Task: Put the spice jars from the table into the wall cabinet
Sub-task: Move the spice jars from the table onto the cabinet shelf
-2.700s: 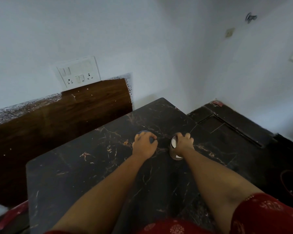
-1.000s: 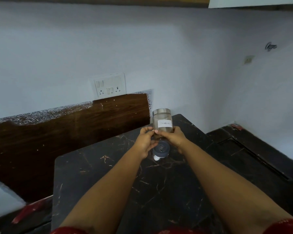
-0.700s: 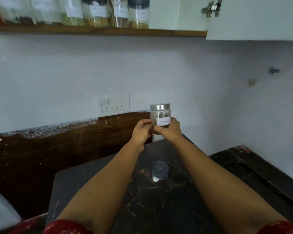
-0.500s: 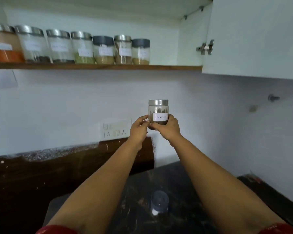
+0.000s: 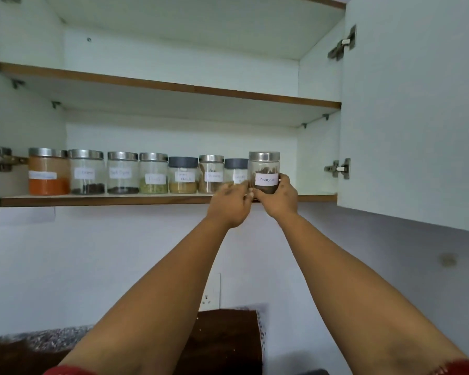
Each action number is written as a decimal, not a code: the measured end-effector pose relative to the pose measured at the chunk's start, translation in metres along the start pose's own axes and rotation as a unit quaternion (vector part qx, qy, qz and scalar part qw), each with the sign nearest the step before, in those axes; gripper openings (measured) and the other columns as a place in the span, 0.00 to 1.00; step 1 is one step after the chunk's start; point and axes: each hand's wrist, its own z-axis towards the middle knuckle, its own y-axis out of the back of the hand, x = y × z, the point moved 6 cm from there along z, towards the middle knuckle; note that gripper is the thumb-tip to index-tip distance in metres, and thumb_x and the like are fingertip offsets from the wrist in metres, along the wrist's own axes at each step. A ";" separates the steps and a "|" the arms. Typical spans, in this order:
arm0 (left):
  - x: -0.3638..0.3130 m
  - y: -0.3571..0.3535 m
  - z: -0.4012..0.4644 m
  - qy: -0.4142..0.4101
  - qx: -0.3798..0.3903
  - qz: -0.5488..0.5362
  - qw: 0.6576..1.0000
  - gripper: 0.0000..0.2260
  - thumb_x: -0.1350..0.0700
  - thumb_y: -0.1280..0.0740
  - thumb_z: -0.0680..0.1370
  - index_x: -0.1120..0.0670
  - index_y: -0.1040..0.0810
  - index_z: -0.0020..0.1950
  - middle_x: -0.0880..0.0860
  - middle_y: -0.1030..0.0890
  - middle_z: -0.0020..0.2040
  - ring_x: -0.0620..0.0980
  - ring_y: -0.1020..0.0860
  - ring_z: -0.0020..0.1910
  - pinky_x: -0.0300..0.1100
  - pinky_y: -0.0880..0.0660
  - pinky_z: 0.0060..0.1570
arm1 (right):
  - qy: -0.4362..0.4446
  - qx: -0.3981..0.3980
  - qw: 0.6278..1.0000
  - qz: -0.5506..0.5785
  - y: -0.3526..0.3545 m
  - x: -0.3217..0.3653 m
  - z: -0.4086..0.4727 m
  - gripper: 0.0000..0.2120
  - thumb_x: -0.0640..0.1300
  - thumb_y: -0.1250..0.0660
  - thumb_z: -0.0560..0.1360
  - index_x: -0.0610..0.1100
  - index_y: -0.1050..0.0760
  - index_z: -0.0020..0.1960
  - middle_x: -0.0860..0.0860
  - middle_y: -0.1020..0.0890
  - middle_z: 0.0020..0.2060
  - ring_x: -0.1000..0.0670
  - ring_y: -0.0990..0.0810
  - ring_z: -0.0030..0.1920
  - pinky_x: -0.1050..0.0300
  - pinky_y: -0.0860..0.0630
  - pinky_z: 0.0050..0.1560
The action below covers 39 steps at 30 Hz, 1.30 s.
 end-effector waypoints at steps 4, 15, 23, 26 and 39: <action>0.040 -0.009 0.015 0.060 0.009 0.156 0.986 0.17 0.51 0.47 0.83 0.57 0.29 0.67 0.57 0.25 0.64 0.58 0.32 0.67 0.50 0.34 0.66 | 0.007 0.011 0.999 -0.047 -0.016 -0.013 0.036 0.37 0.53 0.21 0.65 0.42 0.33 0.66 0.46 0.25 0.59 0.46 0.24 0.58 0.55 0.26 0.53; 0.070 -0.017 0.050 0.047 0.107 0.282 0.952 0.13 0.53 0.45 0.83 0.55 0.23 0.61 0.57 0.21 0.57 0.58 0.22 0.56 0.50 0.24 0.53 | -0.070 0.052 0.979 -0.182 -0.038 -0.047 0.089 0.33 0.59 0.28 0.70 0.42 0.34 0.65 0.46 0.24 0.60 0.44 0.24 0.60 0.52 0.27 0.55; 0.072 -0.016 0.060 0.037 0.134 0.289 0.947 0.14 0.51 0.46 0.84 0.53 0.24 0.63 0.54 0.22 0.61 0.55 0.24 0.60 0.48 0.26 0.59 | -0.120 0.075 0.964 -0.226 -0.050 -0.058 0.111 0.39 0.66 0.30 0.67 0.45 0.37 0.69 0.48 0.23 0.62 0.43 0.24 0.62 0.48 0.35 0.64; 0.072 -0.015 0.056 0.044 0.121 0.276 0.952 0.14 0.52 0.45 0.84 0.53 0.24 0.62 0.55 0.21 0.60 0.56 0.24 0.59 0.48 0.25 0.57 | -0.129 0.050 0.962 -0.236 -0.049 -0.058 0.106 0.48 0.65 0.30 0.68 0.45 0.50 0.77 0.46 0.23 0.63 0.42 0.25 0.63 0.47 0.37 0.65; 0.080 -0.029 0.019 0.063 -0.048 0.081 0.994 0.14 0.57 0.42 0.80 0.52 0.26 0.65 0.59 0.27 0.67 0.55 0.28 0.59 0.44 0.28 0.58 | -0.088 -0.030 0.994 0.054 -0.062 -0.152 -0.110 0.41 0.45 0.30 0.76 0.50 0.52 0.79 0.50 0.43 0.77 0.47 0.46 0.76 0.52 0.41 0.72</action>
